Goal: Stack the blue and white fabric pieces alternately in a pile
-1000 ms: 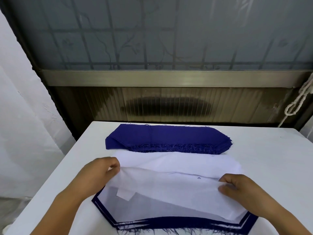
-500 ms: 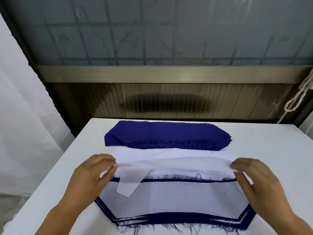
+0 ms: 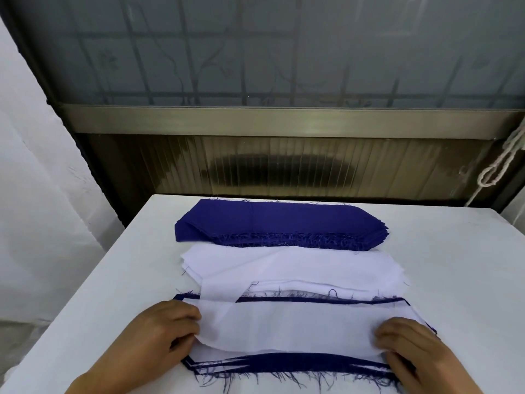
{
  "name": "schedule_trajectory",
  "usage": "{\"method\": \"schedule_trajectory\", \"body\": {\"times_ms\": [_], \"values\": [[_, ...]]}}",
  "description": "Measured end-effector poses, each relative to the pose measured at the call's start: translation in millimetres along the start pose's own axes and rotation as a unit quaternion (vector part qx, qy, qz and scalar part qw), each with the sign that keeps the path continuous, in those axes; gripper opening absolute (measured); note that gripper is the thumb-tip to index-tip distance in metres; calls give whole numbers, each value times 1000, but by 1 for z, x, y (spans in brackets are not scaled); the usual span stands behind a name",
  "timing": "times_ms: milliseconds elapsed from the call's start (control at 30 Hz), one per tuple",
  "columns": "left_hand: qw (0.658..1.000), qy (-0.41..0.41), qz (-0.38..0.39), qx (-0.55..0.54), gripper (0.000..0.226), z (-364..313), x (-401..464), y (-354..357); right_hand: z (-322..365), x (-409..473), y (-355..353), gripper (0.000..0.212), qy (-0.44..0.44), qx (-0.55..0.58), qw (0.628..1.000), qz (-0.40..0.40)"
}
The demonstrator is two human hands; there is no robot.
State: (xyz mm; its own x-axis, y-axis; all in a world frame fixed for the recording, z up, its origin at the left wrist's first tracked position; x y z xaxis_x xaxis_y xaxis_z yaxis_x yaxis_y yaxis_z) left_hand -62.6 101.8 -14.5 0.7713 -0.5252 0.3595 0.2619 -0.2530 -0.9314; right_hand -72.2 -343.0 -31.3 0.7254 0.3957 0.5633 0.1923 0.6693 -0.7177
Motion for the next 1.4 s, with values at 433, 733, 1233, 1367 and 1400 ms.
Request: {"method": "schedule_trajectory", "body": {"times_ms": [433,733,1233,1367,1400], "values": [[986,-160,-9,53,30,-46,90,29,33,57,27,9,51,53,994,81],[964,-216,136,68,13,-13,106,33,21,53,45,7,105,71,985,113],[932,-274,186,147,17,46,150,0,22,59,43,10,152,80,971,167],[925,-269,234,129,9,41,163,1,22,63,42,15,168,78,966,181],[925,-264,243,124,10,40,165,4,22,64,42,15,172,81,964,185]]}}
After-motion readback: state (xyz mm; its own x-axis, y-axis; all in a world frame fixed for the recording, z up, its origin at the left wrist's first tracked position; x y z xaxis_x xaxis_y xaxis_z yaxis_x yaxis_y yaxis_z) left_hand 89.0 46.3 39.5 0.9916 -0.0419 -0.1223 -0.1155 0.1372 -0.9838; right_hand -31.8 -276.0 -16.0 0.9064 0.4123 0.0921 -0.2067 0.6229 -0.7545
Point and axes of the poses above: each hand's wrist, its own x-axis towards the middle knuckle, its own y-axis out of the palm, z = x × y, the point moved 1 cm from there along x, towards the middle knuckle, and after that the axes turned 9 degrees about x, right-handed, at the moved point
